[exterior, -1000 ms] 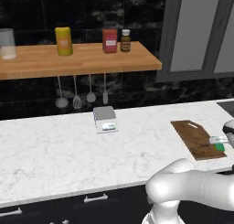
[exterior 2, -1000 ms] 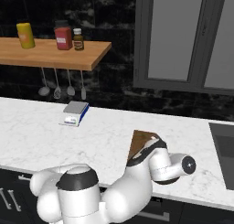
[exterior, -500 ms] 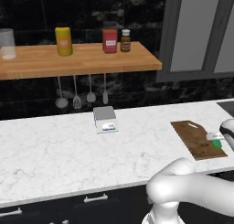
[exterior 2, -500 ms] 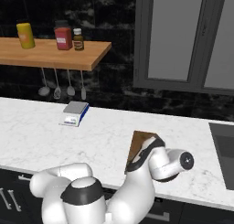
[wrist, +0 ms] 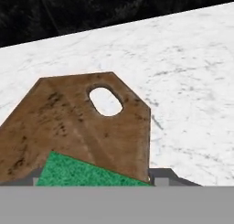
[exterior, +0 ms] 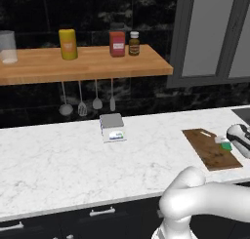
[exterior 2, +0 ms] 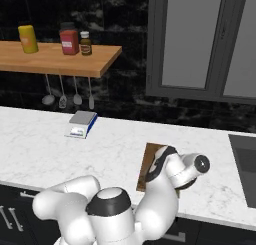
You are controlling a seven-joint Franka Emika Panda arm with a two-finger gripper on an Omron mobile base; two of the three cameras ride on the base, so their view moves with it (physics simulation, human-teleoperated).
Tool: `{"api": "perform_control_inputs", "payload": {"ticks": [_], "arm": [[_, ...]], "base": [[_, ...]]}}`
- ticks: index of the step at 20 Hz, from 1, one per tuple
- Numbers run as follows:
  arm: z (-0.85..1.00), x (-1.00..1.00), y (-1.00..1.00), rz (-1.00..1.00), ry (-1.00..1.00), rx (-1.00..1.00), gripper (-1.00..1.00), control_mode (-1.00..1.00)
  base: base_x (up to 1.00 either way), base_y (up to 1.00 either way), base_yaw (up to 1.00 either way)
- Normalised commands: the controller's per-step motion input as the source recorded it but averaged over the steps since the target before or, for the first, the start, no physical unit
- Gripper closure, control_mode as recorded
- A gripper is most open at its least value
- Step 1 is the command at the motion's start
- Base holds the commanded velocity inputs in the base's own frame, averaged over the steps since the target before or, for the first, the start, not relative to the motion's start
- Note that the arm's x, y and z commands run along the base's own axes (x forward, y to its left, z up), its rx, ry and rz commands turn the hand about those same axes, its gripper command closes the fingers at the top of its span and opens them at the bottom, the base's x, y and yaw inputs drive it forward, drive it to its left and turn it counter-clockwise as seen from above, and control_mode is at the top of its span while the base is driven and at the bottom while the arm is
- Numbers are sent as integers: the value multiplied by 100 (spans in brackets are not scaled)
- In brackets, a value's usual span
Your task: Pick up the sponge from the counter and clean the cutting board by briefly scrubbing or pressing down on the cutting board. Once finished, release the sponge.
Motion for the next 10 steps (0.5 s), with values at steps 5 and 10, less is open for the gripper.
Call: {"api": "perform_control_inputs", "payload": {"ticks": [5,10], "arm": [[-15,23,30,0,0,-7,100,-100],[-25,20,32,0,0,-10,100,-100]], "base": [[0,0,0],[0,0,0]]}}
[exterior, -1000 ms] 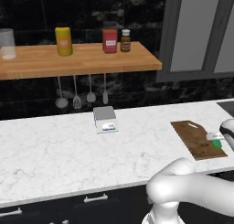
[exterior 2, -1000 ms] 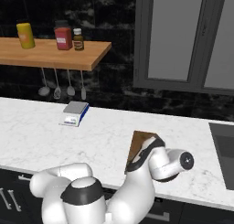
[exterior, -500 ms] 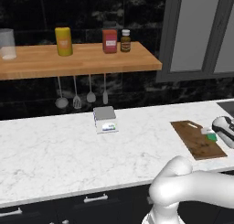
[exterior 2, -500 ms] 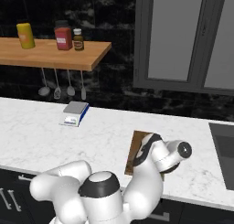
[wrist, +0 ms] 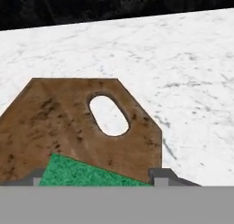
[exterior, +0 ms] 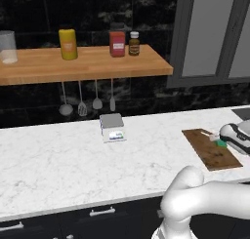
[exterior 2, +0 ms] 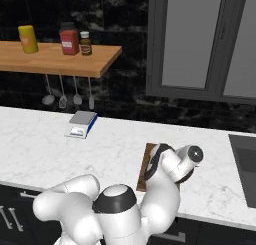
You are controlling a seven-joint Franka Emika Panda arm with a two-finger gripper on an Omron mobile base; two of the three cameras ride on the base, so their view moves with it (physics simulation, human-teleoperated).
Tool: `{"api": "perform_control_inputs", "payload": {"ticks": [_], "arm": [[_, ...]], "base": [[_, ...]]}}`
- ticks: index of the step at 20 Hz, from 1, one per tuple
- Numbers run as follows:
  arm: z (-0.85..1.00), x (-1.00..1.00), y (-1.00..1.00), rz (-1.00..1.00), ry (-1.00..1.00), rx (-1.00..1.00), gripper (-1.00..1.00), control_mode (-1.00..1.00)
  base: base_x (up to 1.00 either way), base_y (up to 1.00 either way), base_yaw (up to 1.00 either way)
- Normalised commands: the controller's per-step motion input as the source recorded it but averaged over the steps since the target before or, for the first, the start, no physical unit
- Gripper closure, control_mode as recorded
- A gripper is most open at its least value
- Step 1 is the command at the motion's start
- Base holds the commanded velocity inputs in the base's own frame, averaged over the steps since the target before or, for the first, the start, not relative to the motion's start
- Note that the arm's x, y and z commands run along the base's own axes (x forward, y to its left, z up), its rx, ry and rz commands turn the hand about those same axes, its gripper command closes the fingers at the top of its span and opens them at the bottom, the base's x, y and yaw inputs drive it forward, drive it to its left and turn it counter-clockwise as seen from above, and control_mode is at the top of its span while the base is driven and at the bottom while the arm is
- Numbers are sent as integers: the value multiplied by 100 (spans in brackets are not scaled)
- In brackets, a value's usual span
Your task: Pick up the sponge from the counter and clean the cutting board by briefly scrubbing or pressing down on the cutting board. Once finished, release the sponge.
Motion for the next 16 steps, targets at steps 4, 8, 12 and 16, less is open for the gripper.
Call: {"api": "perform_control_inputs", "payload": {"ticks": [4,8,12,16], "arm": [[-21,46,21,0,-1,-13,100,-100],[0,59,26,0,0,-10,100,-100],[-4,57,29,0,0,-10,100,-100],[-19,71,30,0,0,-11,100,-100]], "base": [[0,0,0],[0,0,0],[0,0,0],[0,0,0]]}}
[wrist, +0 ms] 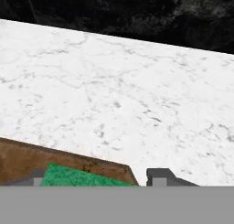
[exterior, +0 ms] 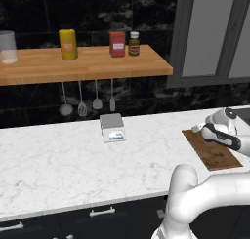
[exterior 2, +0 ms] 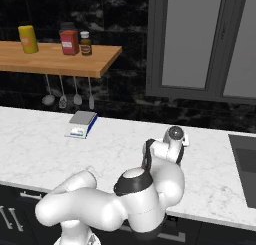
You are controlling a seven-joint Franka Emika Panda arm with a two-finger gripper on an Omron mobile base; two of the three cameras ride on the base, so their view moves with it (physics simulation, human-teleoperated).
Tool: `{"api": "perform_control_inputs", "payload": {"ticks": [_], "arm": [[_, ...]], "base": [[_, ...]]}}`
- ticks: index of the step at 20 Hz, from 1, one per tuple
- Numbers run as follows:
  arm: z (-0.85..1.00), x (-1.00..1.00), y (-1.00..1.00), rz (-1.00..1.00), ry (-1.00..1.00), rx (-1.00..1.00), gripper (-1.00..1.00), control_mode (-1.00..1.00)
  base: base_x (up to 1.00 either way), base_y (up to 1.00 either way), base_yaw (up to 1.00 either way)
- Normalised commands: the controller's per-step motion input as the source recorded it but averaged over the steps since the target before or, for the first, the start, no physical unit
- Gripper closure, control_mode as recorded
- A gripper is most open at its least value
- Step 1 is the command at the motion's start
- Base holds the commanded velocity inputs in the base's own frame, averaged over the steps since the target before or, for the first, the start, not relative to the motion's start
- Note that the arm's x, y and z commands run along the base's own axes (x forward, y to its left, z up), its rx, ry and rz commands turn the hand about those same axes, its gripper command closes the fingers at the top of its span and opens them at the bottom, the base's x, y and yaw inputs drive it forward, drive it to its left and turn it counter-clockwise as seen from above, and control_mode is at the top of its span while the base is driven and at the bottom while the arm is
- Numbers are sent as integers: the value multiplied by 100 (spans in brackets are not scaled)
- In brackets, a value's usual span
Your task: Pick up the sponge from the counter and clean the cutting board by briefly scrubbing or pressing down on the cutting board. Once finished, release the sponge.
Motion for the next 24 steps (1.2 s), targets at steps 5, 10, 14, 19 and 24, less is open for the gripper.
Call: {"api": "perform_control_inputs", "payload": {"ticks": [5,10,14,19,24], "arm": [[-10,99,15,0,0,-11,100,-100],[25,-31,3,0,1,-2,100,-100],[42,-83,14,0,7,-2,100,-100],[18,-78,32,0,11,-5,100,-100],[19,-48,68,0,9,-5,100,-100]], "base": [[0,0,0],[0,0,0],[0,0,0],[0,0,0],[0,0,0]]}}
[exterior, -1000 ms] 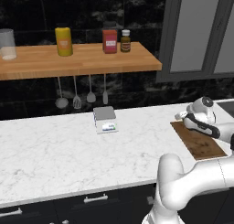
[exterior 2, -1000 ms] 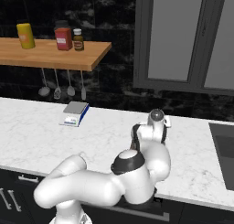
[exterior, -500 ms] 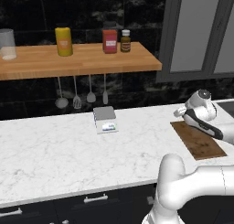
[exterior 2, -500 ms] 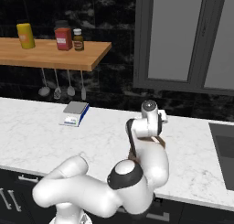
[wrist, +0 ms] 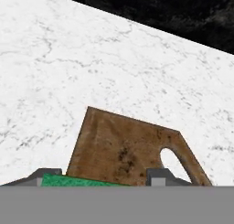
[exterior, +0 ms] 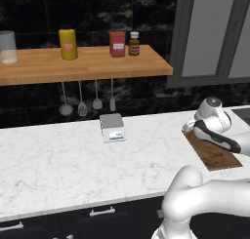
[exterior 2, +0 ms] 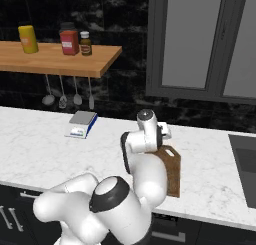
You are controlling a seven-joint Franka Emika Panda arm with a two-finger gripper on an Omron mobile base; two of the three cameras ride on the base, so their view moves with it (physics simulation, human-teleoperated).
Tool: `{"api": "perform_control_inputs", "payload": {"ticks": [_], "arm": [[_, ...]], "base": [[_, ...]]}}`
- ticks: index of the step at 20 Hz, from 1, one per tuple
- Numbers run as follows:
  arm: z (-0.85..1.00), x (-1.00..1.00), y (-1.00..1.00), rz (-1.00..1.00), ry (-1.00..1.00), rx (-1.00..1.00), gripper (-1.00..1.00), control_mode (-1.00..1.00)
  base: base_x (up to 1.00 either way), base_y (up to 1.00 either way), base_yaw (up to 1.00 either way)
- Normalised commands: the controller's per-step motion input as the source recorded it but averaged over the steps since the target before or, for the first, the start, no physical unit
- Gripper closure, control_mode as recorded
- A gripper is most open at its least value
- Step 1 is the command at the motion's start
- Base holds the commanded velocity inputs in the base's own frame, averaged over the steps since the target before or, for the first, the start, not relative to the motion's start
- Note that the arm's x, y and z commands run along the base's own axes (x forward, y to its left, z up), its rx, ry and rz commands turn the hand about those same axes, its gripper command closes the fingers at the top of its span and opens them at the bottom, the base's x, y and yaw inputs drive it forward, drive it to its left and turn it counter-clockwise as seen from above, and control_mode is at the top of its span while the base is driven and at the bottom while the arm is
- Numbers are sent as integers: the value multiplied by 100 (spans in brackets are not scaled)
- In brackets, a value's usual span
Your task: Pick up the sponge from the counter and clean the cutting board by briefly scrubbing or pressing down on the cutting board. Once finished, release the sponge.
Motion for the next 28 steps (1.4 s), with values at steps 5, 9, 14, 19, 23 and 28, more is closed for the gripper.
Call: {"api": "perform_control_inputs", "payload": {"ticks": [5,9,14,19,23,28], "arm": [[8,-13,89,0,16,-3,100,-100],[39,0,76,0,13,0,100,-100],[53,0,62,0,10,2,100,-100],[10,-25,44,0,14,4,100,-100],[-4,-30,15,0,17,1,100,-100],[-29,-32,0,0,9,1,100,-100]], "base": [[0,0,0],[0,0,0],[0,0,0],[0,0,0],[0,0,0],[0,0,0]]}}
